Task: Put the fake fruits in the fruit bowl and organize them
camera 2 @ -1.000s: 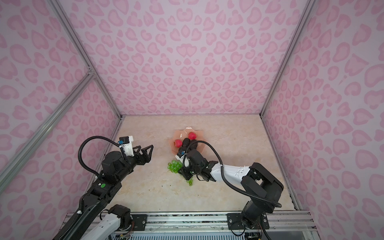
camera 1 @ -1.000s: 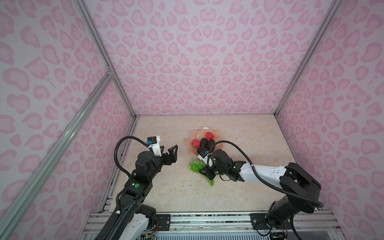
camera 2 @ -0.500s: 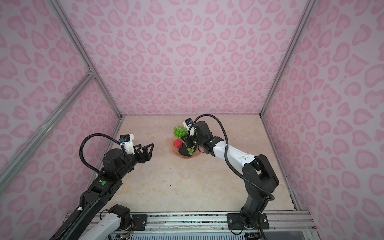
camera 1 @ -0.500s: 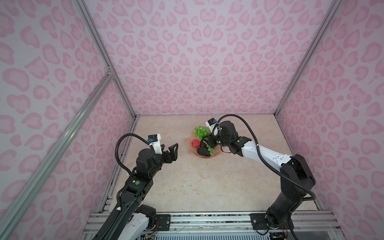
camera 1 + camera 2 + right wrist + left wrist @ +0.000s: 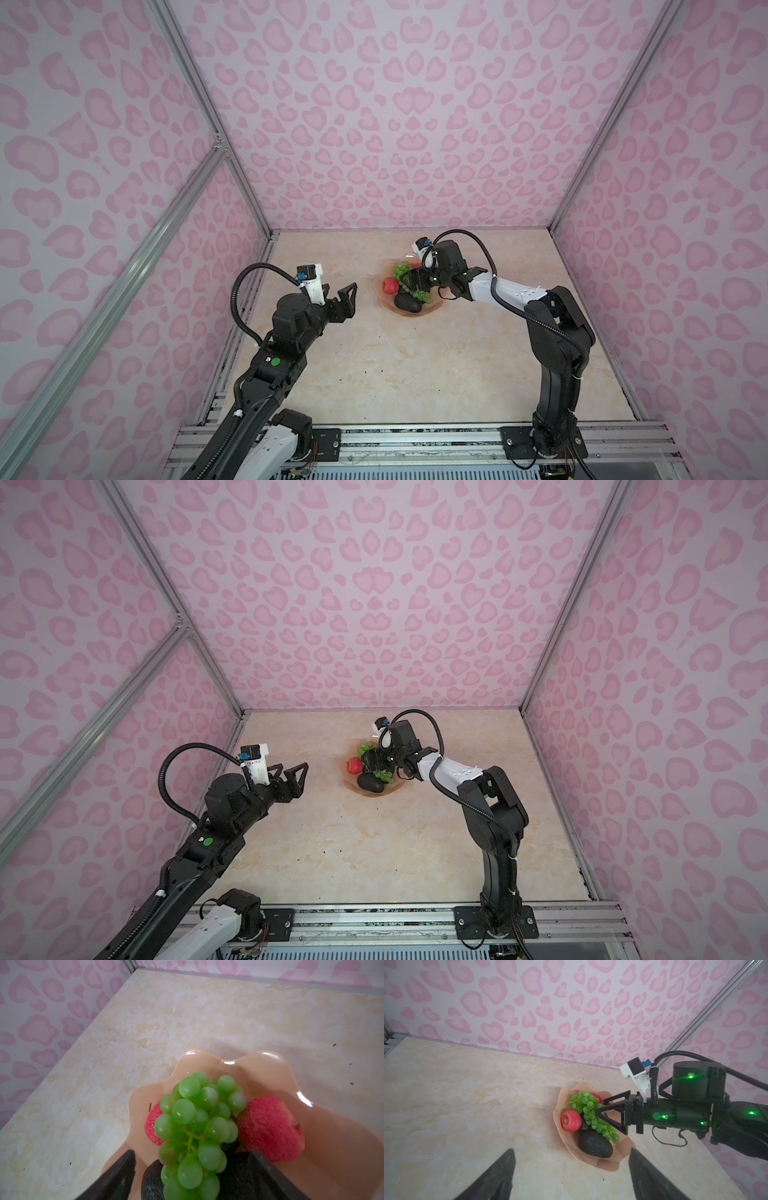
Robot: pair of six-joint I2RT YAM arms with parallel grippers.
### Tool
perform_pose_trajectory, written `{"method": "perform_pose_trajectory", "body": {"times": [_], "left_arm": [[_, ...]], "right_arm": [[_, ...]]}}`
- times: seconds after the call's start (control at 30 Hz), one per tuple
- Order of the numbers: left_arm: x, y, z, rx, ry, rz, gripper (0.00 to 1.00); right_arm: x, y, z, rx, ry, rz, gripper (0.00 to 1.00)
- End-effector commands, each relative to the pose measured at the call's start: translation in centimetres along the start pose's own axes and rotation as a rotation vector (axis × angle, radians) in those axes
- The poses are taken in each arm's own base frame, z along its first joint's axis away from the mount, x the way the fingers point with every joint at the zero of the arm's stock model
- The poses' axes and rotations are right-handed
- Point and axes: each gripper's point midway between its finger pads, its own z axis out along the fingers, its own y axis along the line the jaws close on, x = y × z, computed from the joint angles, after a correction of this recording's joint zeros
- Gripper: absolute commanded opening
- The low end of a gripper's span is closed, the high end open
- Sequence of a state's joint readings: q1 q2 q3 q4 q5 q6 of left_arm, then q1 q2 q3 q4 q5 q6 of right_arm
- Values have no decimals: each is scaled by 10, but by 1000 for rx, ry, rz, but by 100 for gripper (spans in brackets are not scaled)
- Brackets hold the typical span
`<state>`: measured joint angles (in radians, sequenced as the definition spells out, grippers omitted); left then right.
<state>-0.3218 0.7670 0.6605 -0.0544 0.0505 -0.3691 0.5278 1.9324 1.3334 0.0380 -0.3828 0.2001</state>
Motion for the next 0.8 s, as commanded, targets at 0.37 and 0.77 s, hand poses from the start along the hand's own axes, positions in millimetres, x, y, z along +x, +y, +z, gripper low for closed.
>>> {"method": "perform_pose_trajectory", "body": {"times": [0.37,0.77], "left_arm": [[-11,99,-5,-511,-296,173,97],[45,201,13,-679,-240,139,97]], "right_arm": [[-27,-57,-155,447,-393,-16,99],[74,-190,-281,1119,-503,37,99]]}}
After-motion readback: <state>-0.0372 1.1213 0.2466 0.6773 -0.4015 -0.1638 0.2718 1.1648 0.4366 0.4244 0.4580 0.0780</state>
